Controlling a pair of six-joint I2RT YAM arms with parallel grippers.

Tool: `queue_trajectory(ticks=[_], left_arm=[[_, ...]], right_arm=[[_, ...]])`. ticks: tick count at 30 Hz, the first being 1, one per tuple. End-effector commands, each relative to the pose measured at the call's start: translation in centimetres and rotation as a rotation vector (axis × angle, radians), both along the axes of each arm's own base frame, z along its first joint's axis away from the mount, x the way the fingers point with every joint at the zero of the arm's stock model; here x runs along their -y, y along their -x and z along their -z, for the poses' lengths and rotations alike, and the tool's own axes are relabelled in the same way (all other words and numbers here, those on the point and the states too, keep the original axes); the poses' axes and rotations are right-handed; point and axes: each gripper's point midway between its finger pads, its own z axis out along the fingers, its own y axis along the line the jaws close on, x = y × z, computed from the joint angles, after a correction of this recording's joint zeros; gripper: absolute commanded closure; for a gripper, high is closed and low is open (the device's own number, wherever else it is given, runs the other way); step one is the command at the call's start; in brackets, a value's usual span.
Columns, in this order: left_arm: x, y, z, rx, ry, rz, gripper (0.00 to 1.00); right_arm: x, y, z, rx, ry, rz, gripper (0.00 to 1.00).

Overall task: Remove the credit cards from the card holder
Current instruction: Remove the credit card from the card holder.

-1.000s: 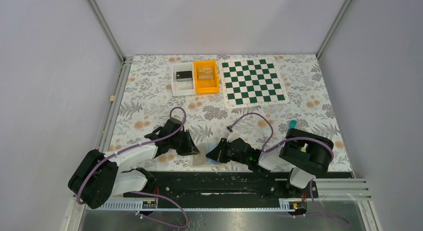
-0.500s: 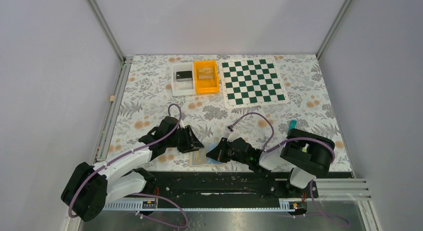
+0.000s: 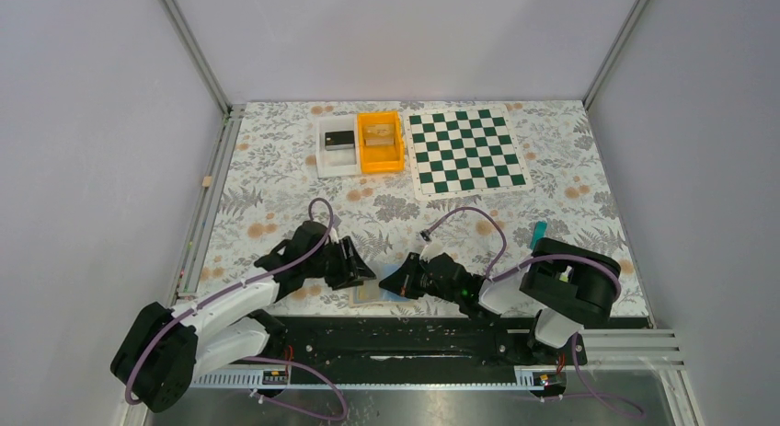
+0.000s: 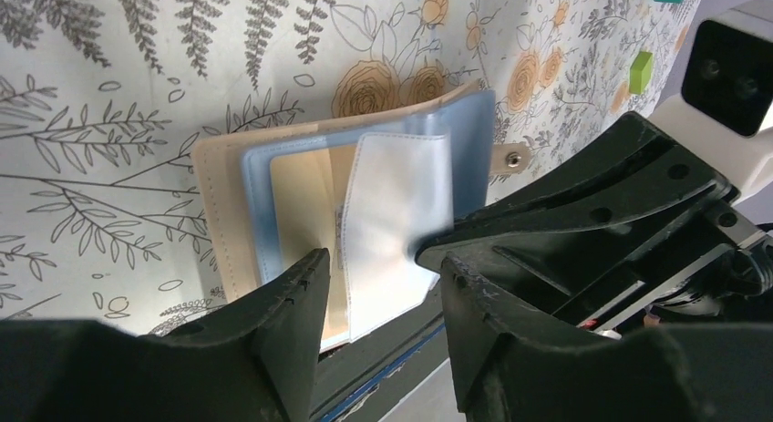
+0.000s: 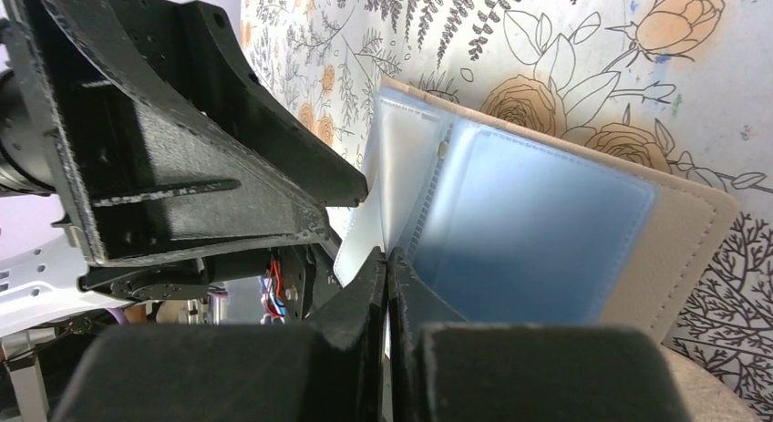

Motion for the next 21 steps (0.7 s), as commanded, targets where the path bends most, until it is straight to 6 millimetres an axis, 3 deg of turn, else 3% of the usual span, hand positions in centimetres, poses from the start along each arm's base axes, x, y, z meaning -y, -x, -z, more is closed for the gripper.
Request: queue_trajectory(ticks=[1,5,21], left_arm=[[0.3,0.4,-0.3,0.014,0.045,0.006,0.52],[0.4,0.7,0.1,-0.002,0.064,0.0,0.52],[2.0,1.3,-1.5,-0.014,0.222,0.002,0.54]], right_arm=[[-0.6,-1.0,-2.6,0.04,-0.085,0.031,1.0],[-0.7,-1.1,-2.7,0.039,-0.086,0.03,1.0],[-0.8,-1.1,-2.4,0.025,-0.086,0.034,1.0]])
